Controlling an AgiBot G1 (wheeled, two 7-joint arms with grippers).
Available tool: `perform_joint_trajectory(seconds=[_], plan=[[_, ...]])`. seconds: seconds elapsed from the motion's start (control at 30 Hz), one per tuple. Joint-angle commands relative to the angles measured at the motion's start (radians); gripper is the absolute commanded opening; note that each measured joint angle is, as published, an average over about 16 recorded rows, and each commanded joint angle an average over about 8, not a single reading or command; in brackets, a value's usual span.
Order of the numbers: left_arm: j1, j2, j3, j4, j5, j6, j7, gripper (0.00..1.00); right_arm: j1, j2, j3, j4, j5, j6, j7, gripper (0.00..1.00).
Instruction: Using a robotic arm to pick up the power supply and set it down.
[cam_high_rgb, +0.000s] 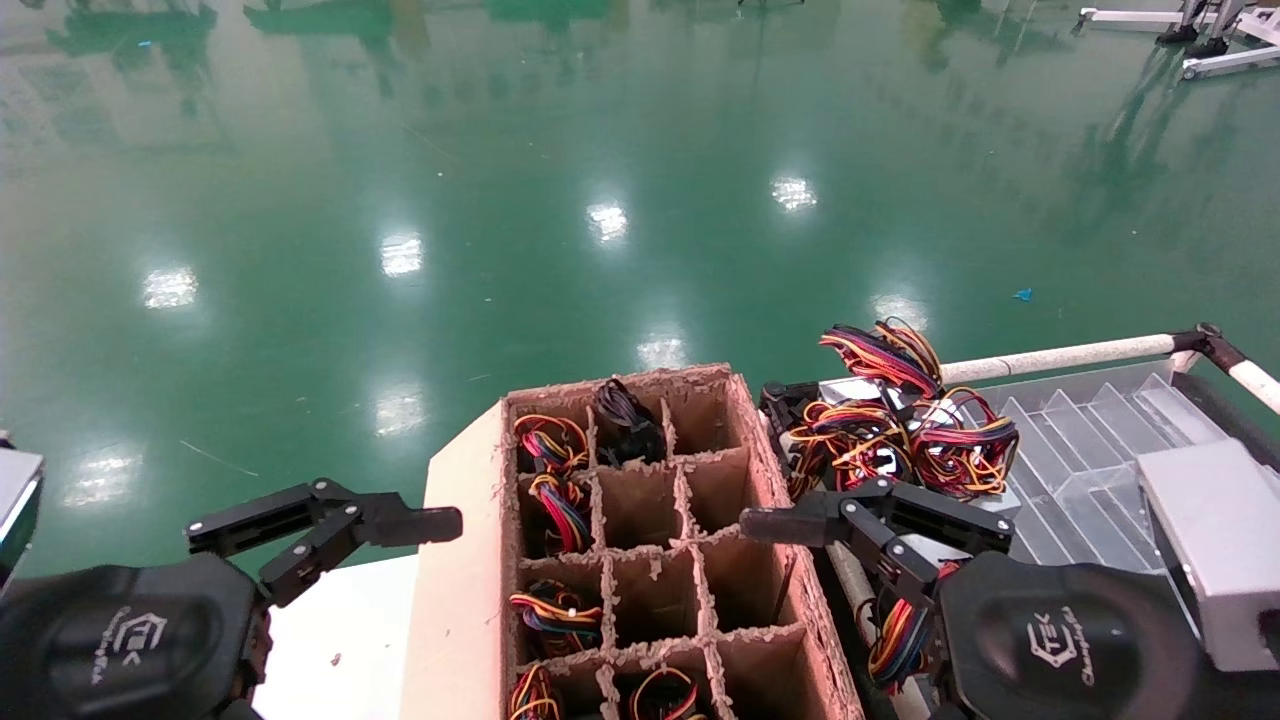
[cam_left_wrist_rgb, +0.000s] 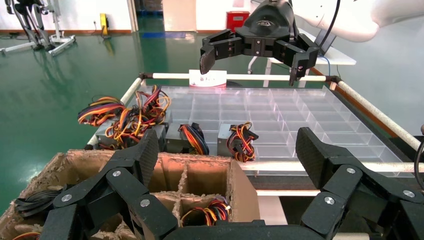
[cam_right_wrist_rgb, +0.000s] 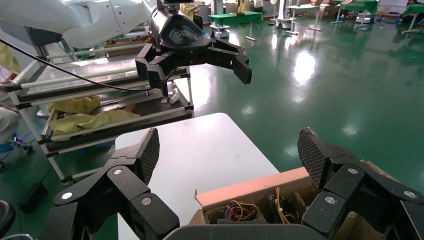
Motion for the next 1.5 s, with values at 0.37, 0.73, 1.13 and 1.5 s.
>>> perform_joint_trajectory(seconds=[0.37, 0.73, 1.13, 1.5], plan=[[0.0, 0.0, 0.0, 0.0, 0.0, 0.0, 0.0, 0.0, 0.0, 0.0, 0.0, 0.0, 0.0, 0.0, 0.0, 1.0], [0.0, 0.0, 0.0, 0.0, 0.0, 0.0, 0.0, 0.0, 0.0, 0.0, 0.0, 0.0, 0.0, 0.0, 0.0, 1.0], [0.0, 0.0, 0.0, 0.0, 0.0, 0.0, 0.0, 0.0, 0.0, 0.0, -0.001, 0.0, -0.001, 0.0, 0.0, 1.0], [0.0, 0.0, 0.0, 0.001, 0.0, 0.0, 0.0, 0.0, 0.028, -0.021, -0.078, -0.014, -0.188, 0.028, -0.013, 1.0]])
